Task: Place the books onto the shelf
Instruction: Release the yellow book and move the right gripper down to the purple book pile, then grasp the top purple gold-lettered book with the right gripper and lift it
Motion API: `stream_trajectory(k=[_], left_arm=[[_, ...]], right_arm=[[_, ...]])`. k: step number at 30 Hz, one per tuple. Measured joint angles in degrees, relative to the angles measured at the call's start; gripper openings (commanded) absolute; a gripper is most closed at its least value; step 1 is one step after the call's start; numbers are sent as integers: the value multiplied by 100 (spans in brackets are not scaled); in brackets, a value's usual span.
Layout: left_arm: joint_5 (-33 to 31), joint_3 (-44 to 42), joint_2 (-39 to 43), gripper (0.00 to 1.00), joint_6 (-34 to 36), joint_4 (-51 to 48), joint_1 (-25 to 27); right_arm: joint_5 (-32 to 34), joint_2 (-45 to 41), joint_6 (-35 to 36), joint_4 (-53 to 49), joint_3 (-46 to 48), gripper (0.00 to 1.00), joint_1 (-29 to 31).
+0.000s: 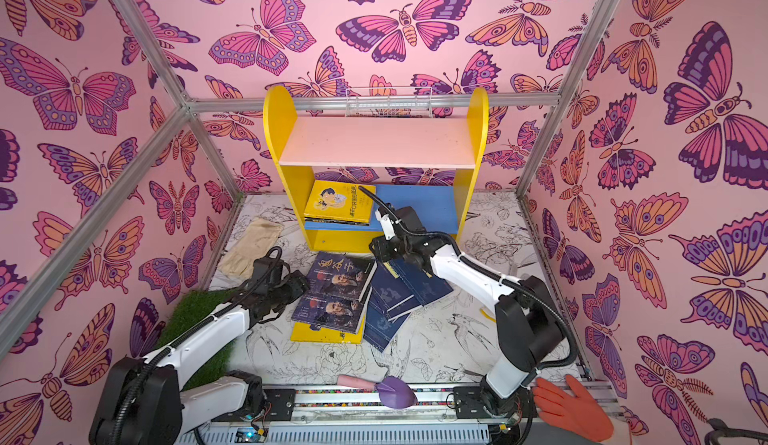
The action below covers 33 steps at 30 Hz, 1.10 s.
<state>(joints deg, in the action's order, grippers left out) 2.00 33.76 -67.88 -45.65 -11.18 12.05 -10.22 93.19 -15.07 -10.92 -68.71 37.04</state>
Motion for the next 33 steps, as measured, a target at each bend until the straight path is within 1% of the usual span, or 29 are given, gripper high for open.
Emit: stream_trajectory(k=[2,5,10,15,23,24,28,33], left_arm=[[61,131,-166,78,70,79,-76],[155,367,-643,78,208,155,-138],[269,538,-1305,75,433,236,-155],[313,542,-1530,72,474,275,-116],[234,411,-1537,58,466,529,225],[205,387,-1534,55,452,573,262],[85,306,-1523,46,400,758,402],[-131,247,-1484,39,343,870,520]], right_arm=[[-201,-28,-15,-4,245,55,138],[-608,90,-120,-103,507,56,291],[-1167,503,-295,-227,522,57,313],[-1493,885,-466,-254,461,57,234],[-2079,1250,-1154,358,389,56,-238],[-2140,1296,-1220,459,387,55,-278],[-2297,1388,-1436,710,382,54,-304],[-2312,1390,-1663,820,382,50,-310]])
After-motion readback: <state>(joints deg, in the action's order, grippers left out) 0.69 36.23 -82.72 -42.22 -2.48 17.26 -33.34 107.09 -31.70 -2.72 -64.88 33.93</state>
